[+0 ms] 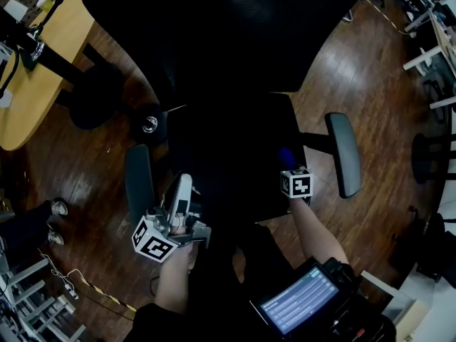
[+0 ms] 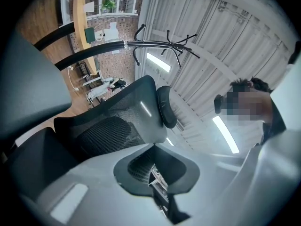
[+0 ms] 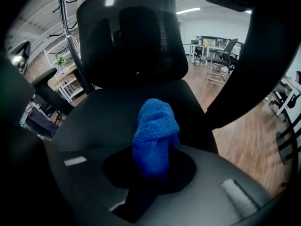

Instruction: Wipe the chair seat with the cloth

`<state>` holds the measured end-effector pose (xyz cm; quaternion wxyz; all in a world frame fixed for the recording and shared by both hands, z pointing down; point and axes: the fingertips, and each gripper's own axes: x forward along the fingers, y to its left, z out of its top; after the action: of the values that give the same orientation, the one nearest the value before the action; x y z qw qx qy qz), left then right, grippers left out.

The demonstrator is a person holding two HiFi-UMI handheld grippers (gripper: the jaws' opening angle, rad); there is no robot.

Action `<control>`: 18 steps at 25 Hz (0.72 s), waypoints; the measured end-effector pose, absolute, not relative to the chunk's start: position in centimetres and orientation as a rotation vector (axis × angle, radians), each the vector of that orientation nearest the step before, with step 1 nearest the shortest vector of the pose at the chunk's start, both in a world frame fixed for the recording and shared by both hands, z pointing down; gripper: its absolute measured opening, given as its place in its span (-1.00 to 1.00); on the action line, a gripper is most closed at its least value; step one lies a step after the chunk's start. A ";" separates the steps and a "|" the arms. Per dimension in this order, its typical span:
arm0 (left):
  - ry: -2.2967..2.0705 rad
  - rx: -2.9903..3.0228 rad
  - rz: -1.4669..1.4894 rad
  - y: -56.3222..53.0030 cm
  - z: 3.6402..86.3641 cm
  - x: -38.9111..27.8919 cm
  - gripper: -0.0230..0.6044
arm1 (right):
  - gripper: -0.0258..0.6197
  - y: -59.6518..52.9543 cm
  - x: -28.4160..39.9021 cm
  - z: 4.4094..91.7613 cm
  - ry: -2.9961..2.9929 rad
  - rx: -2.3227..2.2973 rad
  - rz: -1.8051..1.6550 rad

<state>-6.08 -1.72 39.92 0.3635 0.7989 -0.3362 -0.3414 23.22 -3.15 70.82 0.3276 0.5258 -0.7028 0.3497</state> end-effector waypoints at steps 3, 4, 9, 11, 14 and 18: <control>-0.874 2.052 -0.890 -1.4 39.6 -6.7 -0.95 | -0.77 -2.8 18.7 70.4 -1.888 1.322 0.920; -0.880 2.050 -0.894 -1.3 39.6 -7.0 -0.95 | -0.77 -2.5 16.1 70.2 -1.920 1.281 0.922; -0.918 2.046 -0.924 -0.9 38.8 -8.7 -0.95 | -0.77 1.7 -1.0 69.3 -2.150 0.946 0.994; -0.937 2.043 -0.931 -0.8 38.7 -9.4 -0.95 | -0.77 5.2 -6.9 69.3 -2.201 0.771 1.006; -0.957 2.035 -0.937 -0.8 39.0 -10.2 -0.95 | -0.77 8.3 -11.1 69.6 -2.235 0.672 0.972; -0.964 2.028 -0.930 -1.0 39.6 -10.6 -0.95 | -0.77 8.3 -10.5 70.5 -2.246 0.662 1.007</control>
<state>-10.59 -0.98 39.61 0.3483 0.7822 -0.3718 -0.3586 -10.51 8.28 70.51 0.2921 0.2483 -0.8427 0.3780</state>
